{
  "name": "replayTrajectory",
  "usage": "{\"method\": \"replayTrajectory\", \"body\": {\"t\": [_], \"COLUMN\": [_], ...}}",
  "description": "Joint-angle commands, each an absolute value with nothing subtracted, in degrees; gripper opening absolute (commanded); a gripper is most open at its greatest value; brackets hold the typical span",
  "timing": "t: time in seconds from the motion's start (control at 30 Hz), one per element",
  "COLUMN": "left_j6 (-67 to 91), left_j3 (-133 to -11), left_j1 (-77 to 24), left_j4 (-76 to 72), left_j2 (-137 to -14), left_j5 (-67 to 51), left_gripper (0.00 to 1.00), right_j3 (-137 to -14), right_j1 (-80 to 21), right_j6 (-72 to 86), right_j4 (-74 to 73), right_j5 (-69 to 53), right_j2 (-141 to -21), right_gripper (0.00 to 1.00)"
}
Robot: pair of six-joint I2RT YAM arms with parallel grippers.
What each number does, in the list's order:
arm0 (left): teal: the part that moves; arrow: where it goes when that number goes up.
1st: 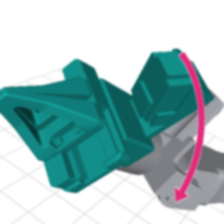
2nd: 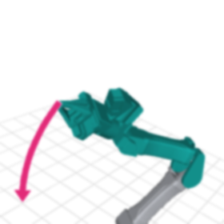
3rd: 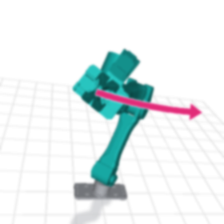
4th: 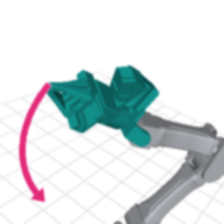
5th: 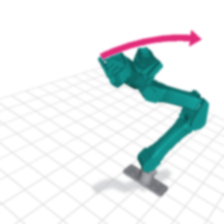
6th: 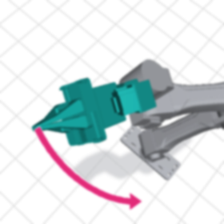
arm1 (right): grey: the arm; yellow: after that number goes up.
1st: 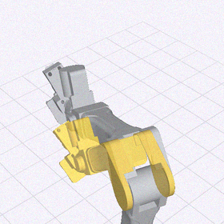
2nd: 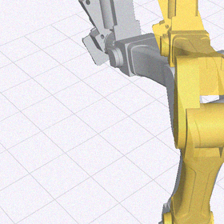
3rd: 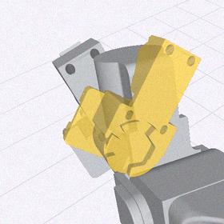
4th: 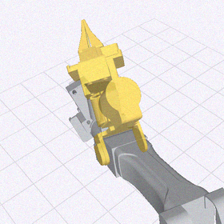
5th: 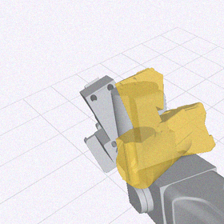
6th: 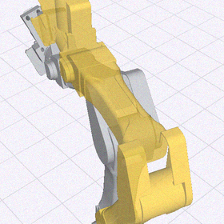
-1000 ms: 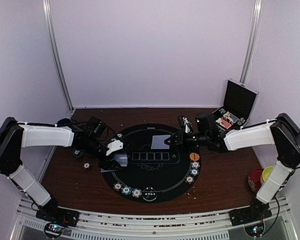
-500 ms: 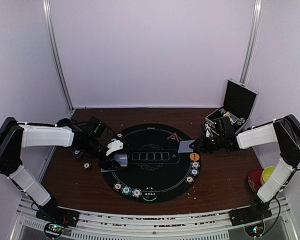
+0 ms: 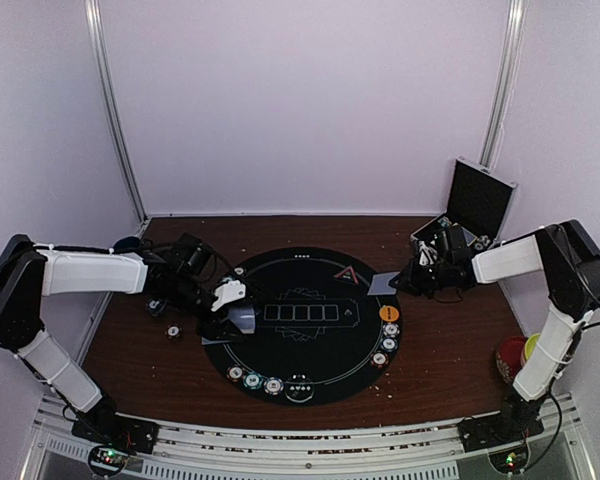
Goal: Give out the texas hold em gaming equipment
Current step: Distribute the poker card in the big blind area.
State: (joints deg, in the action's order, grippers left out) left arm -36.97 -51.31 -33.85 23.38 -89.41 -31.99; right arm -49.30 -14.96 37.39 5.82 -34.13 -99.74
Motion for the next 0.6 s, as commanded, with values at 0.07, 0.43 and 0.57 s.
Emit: {"method": "replayTrajectory", "body": {"t": [0.07, 0.43, 0.57], "left_j6": [-37.6, -37.6, -37.7], "left_j3": [-51.8, -51.8, -51.8], "left_j1": [-33.5, -33.6, -33.5], "left_j4": [23.0, 23.1, 23.1], "left_j2": [-87.4, -87.8, -88.0], "left_j5": [-33.8, -33.7, -33.7], "left_gripper": [0.40, 0.40, 0.40], "right_j3": [-51.0, -56.2, -57.3], "right_j1": [-14.7, -14.7, -14.7], "right_j6": [35.8, 32.6, 31.3], "right_j4": [4.9, -0.4, -3.1], "right_j5": [-36.7, -31.9, -27.3], "right_j2": [-103.3, -107.2, -106.8], "right_gripper": [0.00, 0.18, 0.29]}}
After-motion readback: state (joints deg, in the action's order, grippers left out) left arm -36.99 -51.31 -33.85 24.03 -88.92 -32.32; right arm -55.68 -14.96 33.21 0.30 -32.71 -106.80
